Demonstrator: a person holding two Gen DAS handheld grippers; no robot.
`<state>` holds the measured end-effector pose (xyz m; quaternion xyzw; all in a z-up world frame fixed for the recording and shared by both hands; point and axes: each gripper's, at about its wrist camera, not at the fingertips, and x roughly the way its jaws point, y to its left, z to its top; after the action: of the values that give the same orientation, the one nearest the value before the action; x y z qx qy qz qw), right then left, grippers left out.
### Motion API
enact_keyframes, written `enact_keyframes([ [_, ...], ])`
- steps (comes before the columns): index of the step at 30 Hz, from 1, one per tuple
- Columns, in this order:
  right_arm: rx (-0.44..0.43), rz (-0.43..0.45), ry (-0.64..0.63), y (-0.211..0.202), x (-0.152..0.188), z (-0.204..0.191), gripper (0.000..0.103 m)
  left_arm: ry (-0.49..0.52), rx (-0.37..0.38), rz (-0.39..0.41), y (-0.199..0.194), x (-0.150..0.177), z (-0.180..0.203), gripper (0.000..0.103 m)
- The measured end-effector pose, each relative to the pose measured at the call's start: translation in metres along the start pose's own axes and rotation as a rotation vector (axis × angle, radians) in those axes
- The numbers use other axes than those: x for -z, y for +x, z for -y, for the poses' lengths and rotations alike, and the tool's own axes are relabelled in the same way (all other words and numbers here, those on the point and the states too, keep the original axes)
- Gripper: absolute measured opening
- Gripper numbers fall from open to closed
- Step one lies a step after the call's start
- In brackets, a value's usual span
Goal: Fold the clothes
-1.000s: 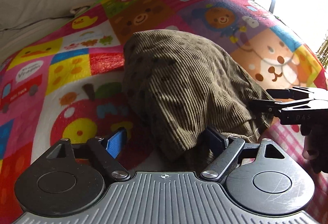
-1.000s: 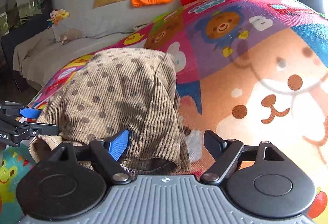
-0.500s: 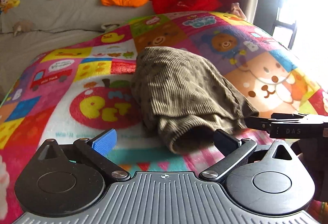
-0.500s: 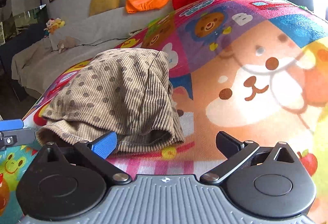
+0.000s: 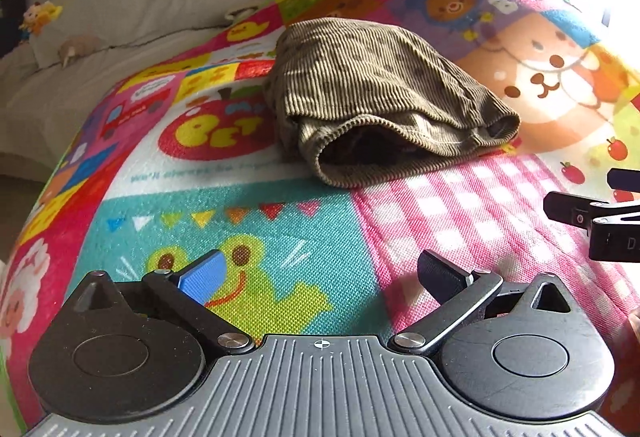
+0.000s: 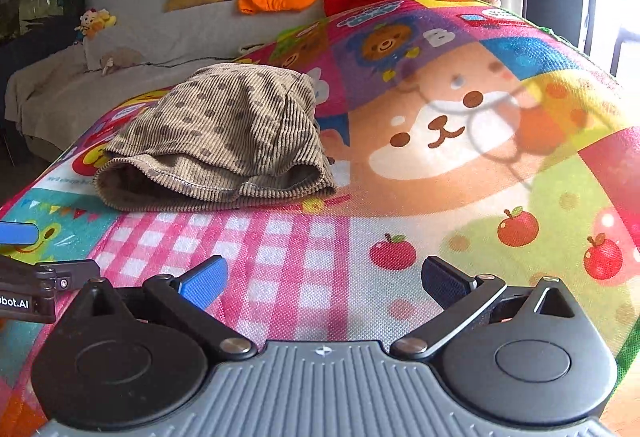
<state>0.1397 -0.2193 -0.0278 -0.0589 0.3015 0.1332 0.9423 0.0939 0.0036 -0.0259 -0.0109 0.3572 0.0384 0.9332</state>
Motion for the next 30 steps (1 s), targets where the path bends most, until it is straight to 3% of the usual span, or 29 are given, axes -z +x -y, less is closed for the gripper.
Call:
enact_keyframes([
  [8,-0.024,-0.081,-0.011,0.015,-0.002,0.0,0.103,-0.007,0.006,0.002,0.002,0.0,0.0,0.103],
  [30,-0.054,-0.084,0.042,0.015,-0.001,0.009,0.103,-0.007,0.006,0.0,0.002,0.0,0.0,0.103],
])
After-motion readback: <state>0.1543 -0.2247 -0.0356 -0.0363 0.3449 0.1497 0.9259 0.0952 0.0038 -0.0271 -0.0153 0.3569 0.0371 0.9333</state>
